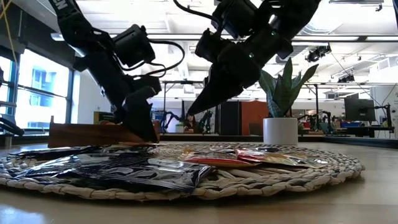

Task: Pick & Place Tea
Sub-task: Put the top left orange tea bag into the middle compartment of the wooden organizer

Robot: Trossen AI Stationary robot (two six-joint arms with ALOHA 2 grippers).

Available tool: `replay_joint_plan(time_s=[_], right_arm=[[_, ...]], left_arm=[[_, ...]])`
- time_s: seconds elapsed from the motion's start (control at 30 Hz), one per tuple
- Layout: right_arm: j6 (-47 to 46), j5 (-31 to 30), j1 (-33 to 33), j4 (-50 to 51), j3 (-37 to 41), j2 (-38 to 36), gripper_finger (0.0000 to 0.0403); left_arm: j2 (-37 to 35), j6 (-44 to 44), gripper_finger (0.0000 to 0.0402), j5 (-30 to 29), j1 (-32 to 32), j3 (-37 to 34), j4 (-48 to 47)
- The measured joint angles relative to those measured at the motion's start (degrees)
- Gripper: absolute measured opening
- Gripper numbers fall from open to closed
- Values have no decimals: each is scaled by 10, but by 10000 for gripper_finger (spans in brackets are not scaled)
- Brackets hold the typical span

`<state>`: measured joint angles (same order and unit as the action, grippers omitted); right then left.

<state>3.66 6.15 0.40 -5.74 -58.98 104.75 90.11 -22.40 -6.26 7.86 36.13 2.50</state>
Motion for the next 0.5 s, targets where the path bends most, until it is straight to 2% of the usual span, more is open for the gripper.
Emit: replay_joint_plan(time_s=[0.23, 0.4, 0.5], right_arm=[[13, 0, 0, 0, 0, 0, 140], [13, 0, 0, 0, 0, 0, 140], [13, 0, 0, 6, 0, 0, 140]], left_arm=[[0, -2, 12, 0, 0, 0, -3], [2, -12, 15, -8, 0, 19, -36], [3, -8, 4, -8, 0, 43, -67]])
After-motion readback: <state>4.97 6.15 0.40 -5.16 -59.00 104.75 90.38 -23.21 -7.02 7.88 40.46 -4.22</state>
